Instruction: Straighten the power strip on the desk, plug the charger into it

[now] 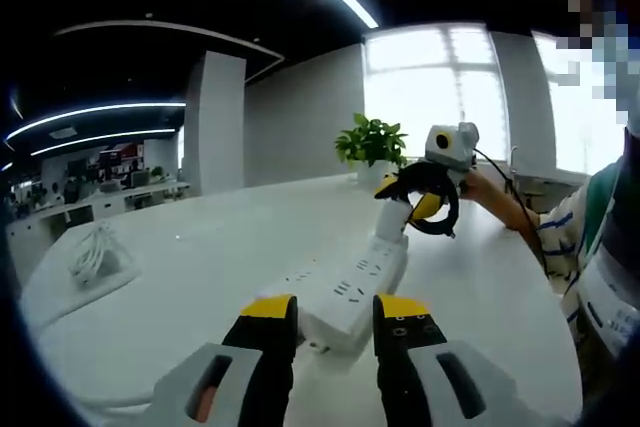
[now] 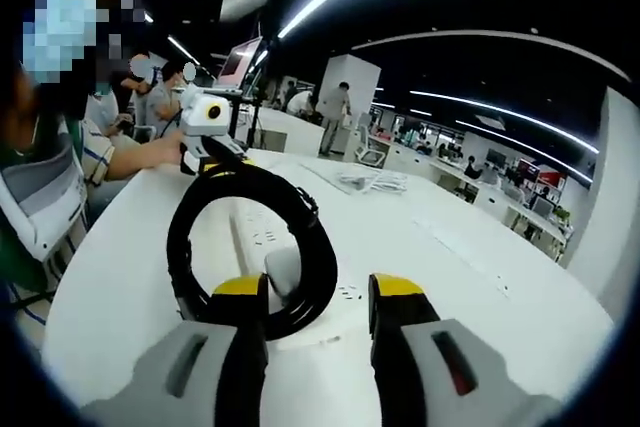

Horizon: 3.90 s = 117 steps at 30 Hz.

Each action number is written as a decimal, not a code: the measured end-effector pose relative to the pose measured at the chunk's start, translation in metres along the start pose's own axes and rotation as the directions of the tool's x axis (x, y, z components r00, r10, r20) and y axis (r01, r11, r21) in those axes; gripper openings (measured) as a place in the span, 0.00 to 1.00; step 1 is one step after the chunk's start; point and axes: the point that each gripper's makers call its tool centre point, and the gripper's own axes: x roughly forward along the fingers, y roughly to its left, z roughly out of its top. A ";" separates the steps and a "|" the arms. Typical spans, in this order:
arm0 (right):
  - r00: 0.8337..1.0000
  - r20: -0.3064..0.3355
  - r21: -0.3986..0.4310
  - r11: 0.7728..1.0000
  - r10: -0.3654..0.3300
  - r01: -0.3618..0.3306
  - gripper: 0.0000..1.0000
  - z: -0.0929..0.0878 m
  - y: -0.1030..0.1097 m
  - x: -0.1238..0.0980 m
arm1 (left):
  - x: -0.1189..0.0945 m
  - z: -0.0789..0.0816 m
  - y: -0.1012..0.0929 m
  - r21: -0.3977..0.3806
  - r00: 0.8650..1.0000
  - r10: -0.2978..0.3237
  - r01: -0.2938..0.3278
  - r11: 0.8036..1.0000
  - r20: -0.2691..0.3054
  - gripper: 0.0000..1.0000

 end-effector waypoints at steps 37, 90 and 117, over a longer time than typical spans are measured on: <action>0.976 -0.217 0.145 0.989 0.033 -0.002 0.28 -0.060 -0.003 -0.014 | 0.002 -0.011 -0.003 -0.007 0.998 0.002 -0.003 1.000 -0.057 0.30; 0.977 -0.166 0.245 0.965 0.132 -0.088 0.22 -0.060 0.023 0.011 | 0.008 -0.028 -0.003 0.015 0.992 0.013 -0.011 1.000 -0.127 0.26; 0.979 -0.160 0.281 0.957 0.126 -0.077 0.23 -0.060 0.021 0.015 | 0.013 -0.026 0.006 0.023 0.991 0.050 -0.048 0.999 -0.126 0.24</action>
